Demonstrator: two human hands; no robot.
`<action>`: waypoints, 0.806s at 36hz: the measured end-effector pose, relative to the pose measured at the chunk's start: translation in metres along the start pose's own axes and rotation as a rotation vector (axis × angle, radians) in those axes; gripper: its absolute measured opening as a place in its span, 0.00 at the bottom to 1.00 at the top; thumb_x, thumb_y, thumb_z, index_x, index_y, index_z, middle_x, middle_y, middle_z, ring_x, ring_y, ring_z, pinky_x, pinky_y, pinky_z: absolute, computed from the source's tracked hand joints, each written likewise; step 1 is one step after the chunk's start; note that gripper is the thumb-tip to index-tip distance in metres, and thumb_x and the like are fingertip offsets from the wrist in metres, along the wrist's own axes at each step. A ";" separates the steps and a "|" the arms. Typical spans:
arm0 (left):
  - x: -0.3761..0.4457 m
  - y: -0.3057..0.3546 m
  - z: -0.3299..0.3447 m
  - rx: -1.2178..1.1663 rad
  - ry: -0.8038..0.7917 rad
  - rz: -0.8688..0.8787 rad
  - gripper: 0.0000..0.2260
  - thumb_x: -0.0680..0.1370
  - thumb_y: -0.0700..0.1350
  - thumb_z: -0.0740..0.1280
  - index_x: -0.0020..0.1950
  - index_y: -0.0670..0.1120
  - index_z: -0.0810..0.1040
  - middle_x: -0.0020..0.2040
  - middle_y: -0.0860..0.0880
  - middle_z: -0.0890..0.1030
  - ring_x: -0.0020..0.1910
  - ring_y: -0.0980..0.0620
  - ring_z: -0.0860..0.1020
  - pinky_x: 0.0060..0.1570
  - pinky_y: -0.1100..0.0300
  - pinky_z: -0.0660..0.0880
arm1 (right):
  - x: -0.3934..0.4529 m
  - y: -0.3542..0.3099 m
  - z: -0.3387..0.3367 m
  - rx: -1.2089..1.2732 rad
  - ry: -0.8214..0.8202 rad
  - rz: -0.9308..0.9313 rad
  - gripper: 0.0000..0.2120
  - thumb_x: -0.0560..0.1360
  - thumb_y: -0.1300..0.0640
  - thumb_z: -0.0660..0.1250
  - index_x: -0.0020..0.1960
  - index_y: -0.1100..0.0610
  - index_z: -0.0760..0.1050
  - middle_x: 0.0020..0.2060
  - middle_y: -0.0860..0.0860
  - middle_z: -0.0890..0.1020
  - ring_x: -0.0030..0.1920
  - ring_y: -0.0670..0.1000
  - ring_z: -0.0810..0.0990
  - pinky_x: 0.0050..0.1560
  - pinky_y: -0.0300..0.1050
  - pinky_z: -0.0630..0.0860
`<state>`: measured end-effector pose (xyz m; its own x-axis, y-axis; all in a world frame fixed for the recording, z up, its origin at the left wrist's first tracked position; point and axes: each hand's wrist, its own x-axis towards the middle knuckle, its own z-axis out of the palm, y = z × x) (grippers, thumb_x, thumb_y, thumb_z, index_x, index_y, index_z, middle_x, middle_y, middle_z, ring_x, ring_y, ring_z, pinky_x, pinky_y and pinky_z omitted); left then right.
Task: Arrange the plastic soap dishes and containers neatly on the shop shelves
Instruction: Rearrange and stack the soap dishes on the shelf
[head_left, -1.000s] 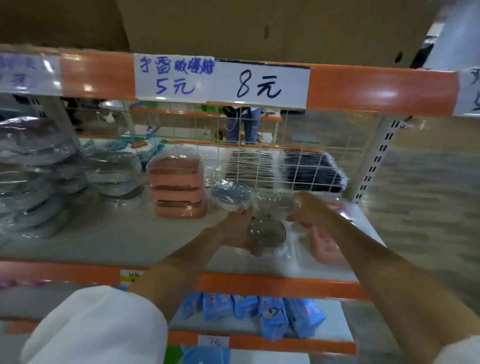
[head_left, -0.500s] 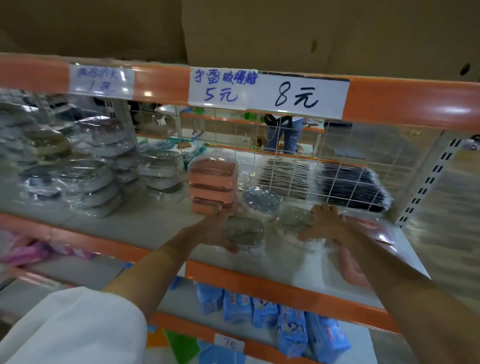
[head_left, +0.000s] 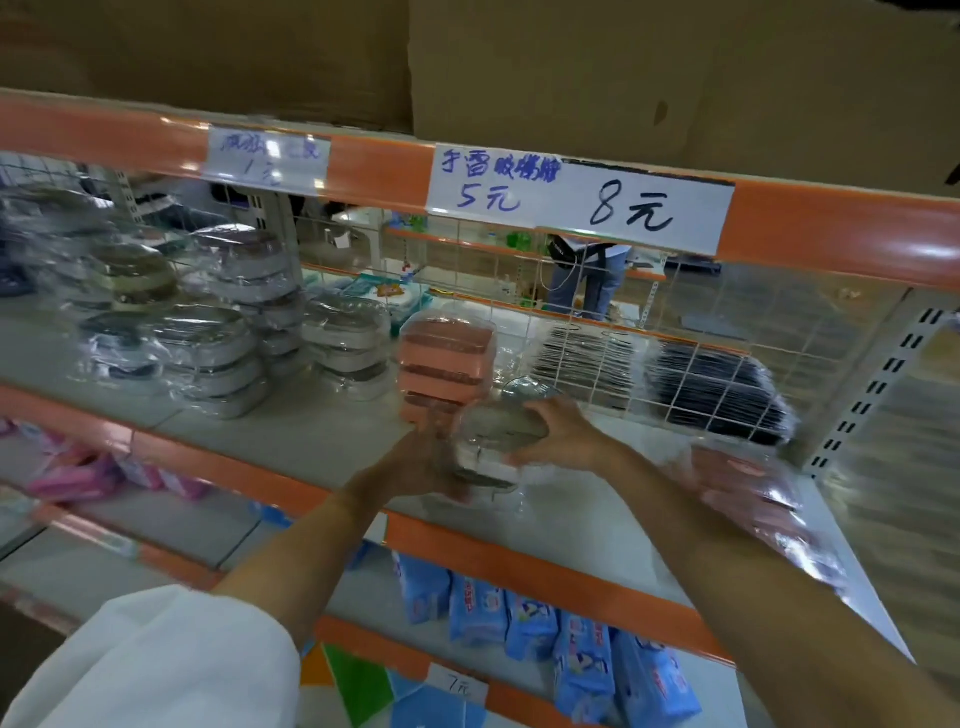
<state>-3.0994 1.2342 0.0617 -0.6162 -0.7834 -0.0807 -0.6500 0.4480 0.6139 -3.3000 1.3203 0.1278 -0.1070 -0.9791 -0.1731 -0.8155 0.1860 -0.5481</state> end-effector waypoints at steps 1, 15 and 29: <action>-0.004 -0.004 -0.003 -0.007 0.018 -0.012 0.37 0.68 0.41 0.78 0.71 0.42 0.62 0.62 0.47 0.71 0.62 0.48 0.72 0.49 0.73 0.68 | 0.003 -0.004 0.007 0.008 0.015 -0.014 0.41 0.65 0.47 0.79 0.72 0.56 0.65 0.65 0.55 0.64 0.67 0.54 0.65 0.68 0.46 0.65; -0.042 -0.082 -0.077 0.001 0.225 -0.177 0.44 0.61 0.52 0.81 0.71 0.38 0.66 0.65 0.41 0.72 0.66 0.43 0.71 0.62 0.57 0.68 | 0.057 -0.095 0.077 0.019 -0.021 -0.172 0.43 0.69 0.52 0.76 0.76 0.56 0.56 0.71 0.53 0.64 0.68 0.52 0.66 0.60 0.37 0.63; -0.031 -0.169 -0.128 0.049 0.368 -0.284 0.40 0.66 0.63 0.73 0.72 0.48 0.65 0.54 0.42 0.79 0.54 0.41 0.78 0.52 0.47 0.76 | 0.114 -0.177 0.117 -0.049 0.081 -0.079 0.44 0.70 0.45 0.74 0.78 0.50 0.54 0.71 0.60 0.59 0.72 0.61 0.61 0.70 0.48 0.62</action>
<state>-2.9138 1.1279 0.0609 -0.2183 -0.9747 0.0489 -0.7956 0.2068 0.5695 -3.1014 1.1854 0.1089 -0.0859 -0.9943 -0.0631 -0.8497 0.1062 -0.5164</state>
